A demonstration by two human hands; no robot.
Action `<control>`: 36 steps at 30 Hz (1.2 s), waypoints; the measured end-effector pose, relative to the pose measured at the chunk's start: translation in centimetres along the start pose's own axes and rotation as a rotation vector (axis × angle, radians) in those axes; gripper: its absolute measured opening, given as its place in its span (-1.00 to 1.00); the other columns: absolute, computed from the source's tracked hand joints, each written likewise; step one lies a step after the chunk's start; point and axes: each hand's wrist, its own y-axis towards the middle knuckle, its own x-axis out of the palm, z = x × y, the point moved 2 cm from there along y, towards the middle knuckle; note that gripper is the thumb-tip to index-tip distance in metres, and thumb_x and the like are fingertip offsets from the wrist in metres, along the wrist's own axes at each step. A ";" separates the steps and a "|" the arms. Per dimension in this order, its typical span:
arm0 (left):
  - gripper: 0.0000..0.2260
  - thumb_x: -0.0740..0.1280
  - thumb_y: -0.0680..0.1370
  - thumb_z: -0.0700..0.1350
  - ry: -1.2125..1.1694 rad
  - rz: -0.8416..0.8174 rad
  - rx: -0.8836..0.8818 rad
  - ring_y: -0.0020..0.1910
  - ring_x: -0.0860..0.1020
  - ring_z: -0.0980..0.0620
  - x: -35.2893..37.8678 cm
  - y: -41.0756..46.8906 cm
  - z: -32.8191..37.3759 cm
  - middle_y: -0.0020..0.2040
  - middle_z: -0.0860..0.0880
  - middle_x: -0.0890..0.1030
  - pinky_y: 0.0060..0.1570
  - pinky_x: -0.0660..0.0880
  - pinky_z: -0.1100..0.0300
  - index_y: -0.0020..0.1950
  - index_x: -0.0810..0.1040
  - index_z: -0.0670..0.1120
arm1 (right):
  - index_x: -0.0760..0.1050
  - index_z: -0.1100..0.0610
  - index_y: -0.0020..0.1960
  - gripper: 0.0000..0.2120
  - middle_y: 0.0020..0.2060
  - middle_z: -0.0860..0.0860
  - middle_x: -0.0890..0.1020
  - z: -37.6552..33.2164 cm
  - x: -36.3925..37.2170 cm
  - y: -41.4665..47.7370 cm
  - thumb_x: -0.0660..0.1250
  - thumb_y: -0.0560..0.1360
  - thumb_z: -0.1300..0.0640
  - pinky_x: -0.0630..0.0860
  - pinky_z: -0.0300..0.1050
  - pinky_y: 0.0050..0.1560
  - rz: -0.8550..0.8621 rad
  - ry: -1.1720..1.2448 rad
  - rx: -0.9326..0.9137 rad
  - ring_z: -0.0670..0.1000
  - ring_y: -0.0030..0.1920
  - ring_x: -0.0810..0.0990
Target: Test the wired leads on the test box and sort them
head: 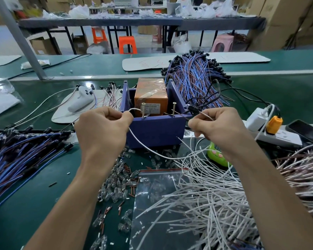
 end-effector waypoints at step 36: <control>-0.83 0.53 0.45 -0.05 -0.047 -0.029 -0.012 -0.54 0.61 0.21 0.2 0.0 0.1 -0.50 0.15 0.62 -0.54 0.44 0.42 -0.33 0.66 0.01 | 0.63 0.26 -0.31 -0.85 -0.49 0.12 0.58 -0.2 -0.6 -0.1 0.53 0.41 0.30 0.30 -0.32 -0.49 -0.078 0.111 0.011 -0.08 -0.52 0.36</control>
